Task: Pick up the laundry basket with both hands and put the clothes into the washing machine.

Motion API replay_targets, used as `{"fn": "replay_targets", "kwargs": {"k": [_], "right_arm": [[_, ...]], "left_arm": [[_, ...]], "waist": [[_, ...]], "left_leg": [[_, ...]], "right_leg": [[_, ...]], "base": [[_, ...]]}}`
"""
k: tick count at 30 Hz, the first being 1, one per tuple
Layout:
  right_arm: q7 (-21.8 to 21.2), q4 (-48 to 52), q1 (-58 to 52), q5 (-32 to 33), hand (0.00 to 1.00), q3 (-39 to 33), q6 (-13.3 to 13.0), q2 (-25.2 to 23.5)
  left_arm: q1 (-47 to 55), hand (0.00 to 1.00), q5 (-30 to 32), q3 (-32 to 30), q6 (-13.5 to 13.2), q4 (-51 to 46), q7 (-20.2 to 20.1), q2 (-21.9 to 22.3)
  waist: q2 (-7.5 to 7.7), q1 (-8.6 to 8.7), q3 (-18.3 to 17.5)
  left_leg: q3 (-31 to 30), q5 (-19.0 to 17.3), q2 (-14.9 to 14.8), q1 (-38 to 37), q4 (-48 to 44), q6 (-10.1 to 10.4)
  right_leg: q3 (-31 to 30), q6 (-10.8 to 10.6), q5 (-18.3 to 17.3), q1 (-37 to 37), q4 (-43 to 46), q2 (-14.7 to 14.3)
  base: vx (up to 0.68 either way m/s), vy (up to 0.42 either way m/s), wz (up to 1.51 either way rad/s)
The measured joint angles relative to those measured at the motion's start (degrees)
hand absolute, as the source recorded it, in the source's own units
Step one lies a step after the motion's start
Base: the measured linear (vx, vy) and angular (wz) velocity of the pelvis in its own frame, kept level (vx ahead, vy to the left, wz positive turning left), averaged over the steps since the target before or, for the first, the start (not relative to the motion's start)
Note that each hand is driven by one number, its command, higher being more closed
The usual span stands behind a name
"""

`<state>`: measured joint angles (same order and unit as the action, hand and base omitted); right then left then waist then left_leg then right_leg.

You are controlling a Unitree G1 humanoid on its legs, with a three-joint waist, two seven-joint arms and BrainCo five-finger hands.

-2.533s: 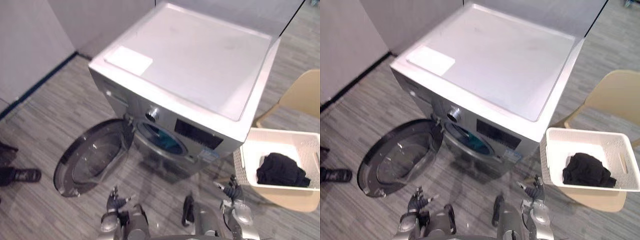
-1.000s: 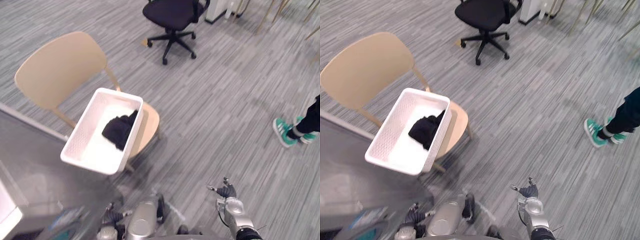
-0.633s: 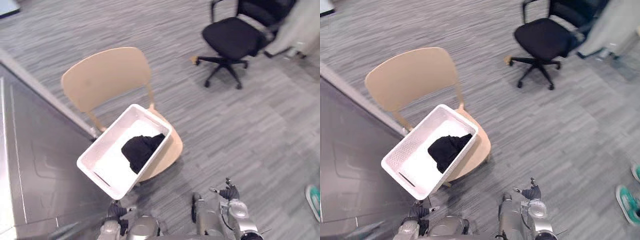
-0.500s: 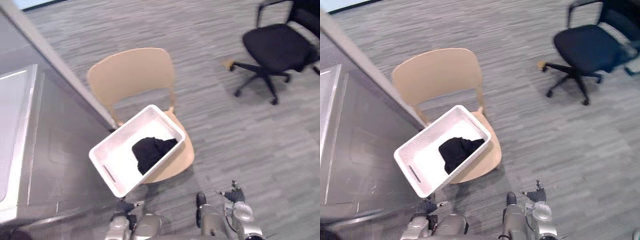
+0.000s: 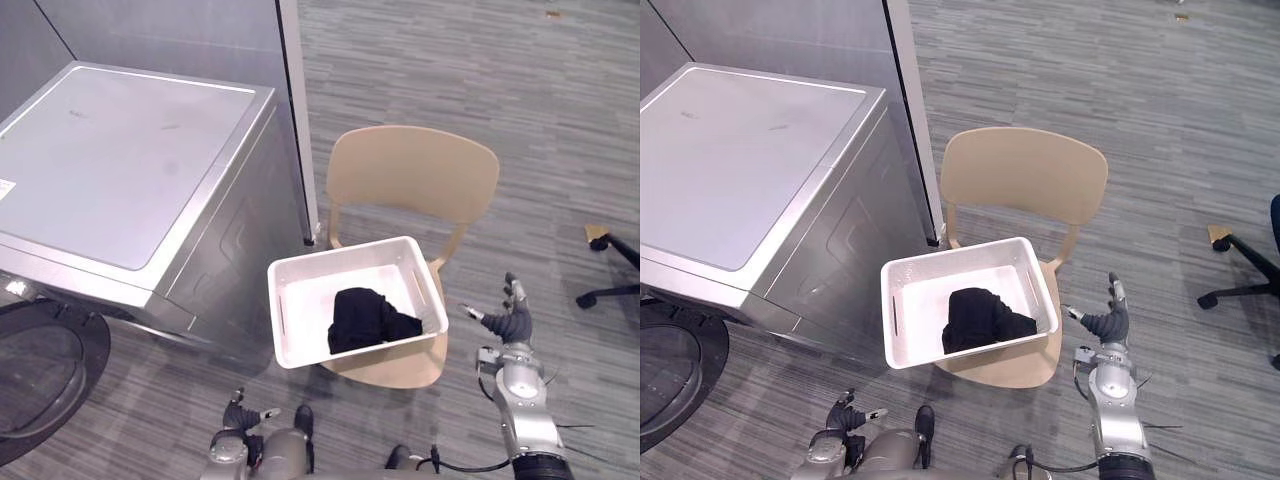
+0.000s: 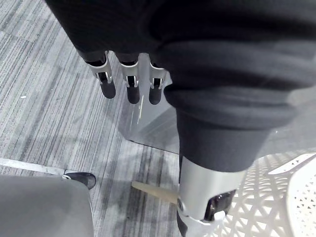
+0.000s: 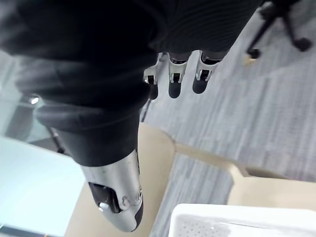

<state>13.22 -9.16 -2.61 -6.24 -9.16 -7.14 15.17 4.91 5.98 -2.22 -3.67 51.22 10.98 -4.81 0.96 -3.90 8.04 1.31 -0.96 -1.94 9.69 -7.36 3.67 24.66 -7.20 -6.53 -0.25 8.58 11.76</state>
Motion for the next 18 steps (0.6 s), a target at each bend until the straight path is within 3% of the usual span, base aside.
{"fn": "replay_targets", "kwargs": {"k": [3, 6, 9, 15, 18], "right_arm": [[-3.4, -1.0, 3.1, -1.9, 0.0, 8.0, -1.1, 7.9], [-6.0, -4.5, 8.6, -3.6, 0.0, 15.4, -1.9, 10.5], [-7.4, -11.8, 15.4, -5.4, 0.0, 23.6, -2.6, 12.1], [-8.0, -31.0, 34.6, -10.6, 0.0, 34.9, -2.3, 11.9], [-6.5, -39.5, 41.8, -13.5, 0.0, 34.9, -0.7, 10.7]], "left_arm": [[0.4, 0.0, 1.0, 0.4, -0.8, 0.0, -1.1, -1.0], [0.4, 0.0, 1.3, 0.5, -1.4, 0.0, -2.1, -2.1], [0.1, 0.0, 1.4, 0.9, -1.9, -0.2, -2.2, -3.1], [-2.1, 0.0, 1.1, 2.7, -1.8, -0.2, -1.9, -4.2], [-3.7, 0.0, 0.2, 3.4, -1.9, -0.2, -0.9, -4.3]], "waist": [[0.45, -0.08, -0.1], [0.82, -0.59, 0.0], [1.18, -3.09, 0.7], [0.66, -8.12, 8.9], [0.26, -8.4, 12.1]], "left_leg": [[-1.6, 2.6, 0.3, -0.5, 3.4, -0.1], [-3.3, 4.2, 0.5, 0.9, 4.6, -0.5], [-6.2, 5.6, 0.7, 5.0, 4.6, -0.6], [-11.0, 9.3, 1.8, 10.4, 5.5, -1.0], [-12.2, 10.1, 2.4, 12.2, 5.5, -0.6]], "right_leg": [[1.4, 0.0, 0.2, -0.1, -0.3, -0.4], [3.1, 0.0, 0.1, -0.6, -1.0, -0.9], [5.6, 0.2, 0.2, -3.2, -0.5, -1.3], [8.2, 1.2, -2.5, -9.1, 7.1, 0.9], [8.1, 1.7, -3.9, -11.5, 10.1, 1.8]], "base": [[-0.09, -0.017, 0.23], [-0.1, 0.004, 0.34], [-0.11, 0.011, 0.49], [-0.08, 0.029, 0.44], [-0.07, 0.008, 0.25]]}}
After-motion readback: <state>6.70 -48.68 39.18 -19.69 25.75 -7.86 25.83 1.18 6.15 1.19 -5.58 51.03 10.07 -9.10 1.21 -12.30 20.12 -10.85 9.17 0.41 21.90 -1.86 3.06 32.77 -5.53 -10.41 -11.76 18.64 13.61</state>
